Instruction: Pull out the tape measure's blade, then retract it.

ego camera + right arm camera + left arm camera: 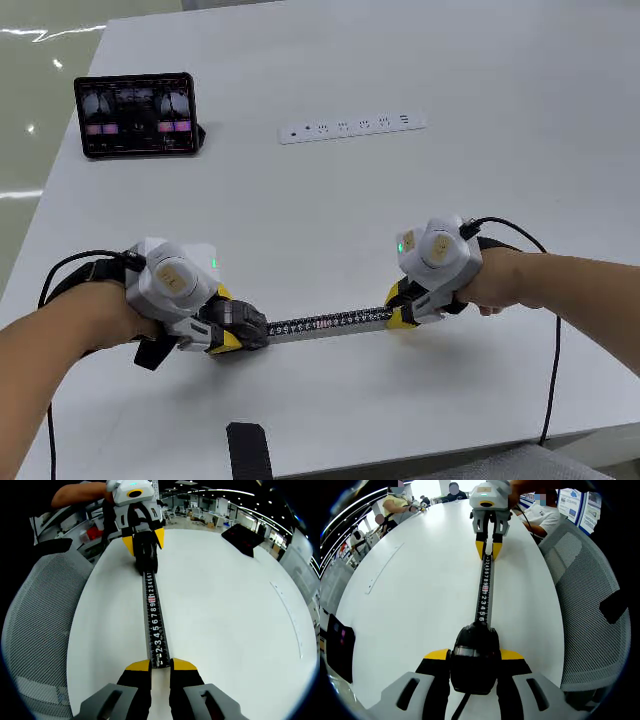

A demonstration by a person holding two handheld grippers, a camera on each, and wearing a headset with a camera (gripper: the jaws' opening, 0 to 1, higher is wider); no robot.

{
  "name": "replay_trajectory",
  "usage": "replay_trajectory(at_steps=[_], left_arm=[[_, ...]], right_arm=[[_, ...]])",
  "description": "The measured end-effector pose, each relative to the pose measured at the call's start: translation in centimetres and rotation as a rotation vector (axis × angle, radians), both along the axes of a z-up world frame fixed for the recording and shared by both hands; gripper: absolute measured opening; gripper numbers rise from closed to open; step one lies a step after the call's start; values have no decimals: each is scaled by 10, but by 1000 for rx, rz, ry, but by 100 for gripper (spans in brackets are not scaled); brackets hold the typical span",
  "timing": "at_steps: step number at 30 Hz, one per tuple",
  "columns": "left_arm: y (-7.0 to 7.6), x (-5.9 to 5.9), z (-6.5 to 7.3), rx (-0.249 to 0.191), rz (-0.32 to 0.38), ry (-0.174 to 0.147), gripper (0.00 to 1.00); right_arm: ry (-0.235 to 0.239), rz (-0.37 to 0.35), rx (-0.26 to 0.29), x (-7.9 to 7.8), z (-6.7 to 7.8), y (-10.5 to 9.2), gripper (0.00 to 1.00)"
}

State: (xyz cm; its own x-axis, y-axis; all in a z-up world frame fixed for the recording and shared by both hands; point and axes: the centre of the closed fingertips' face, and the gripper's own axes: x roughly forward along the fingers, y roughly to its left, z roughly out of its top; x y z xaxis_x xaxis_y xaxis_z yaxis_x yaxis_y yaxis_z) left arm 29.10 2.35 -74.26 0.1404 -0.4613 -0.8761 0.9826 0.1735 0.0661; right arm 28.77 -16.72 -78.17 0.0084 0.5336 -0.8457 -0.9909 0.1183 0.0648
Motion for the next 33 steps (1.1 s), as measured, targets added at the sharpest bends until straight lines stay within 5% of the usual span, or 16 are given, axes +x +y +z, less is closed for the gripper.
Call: replay_trajectory(at_steps=[33], left_arm=[[1,1,-2,2,-2,1,30]], right_arm=[[10,-20,-7,1,1,-16,9]])
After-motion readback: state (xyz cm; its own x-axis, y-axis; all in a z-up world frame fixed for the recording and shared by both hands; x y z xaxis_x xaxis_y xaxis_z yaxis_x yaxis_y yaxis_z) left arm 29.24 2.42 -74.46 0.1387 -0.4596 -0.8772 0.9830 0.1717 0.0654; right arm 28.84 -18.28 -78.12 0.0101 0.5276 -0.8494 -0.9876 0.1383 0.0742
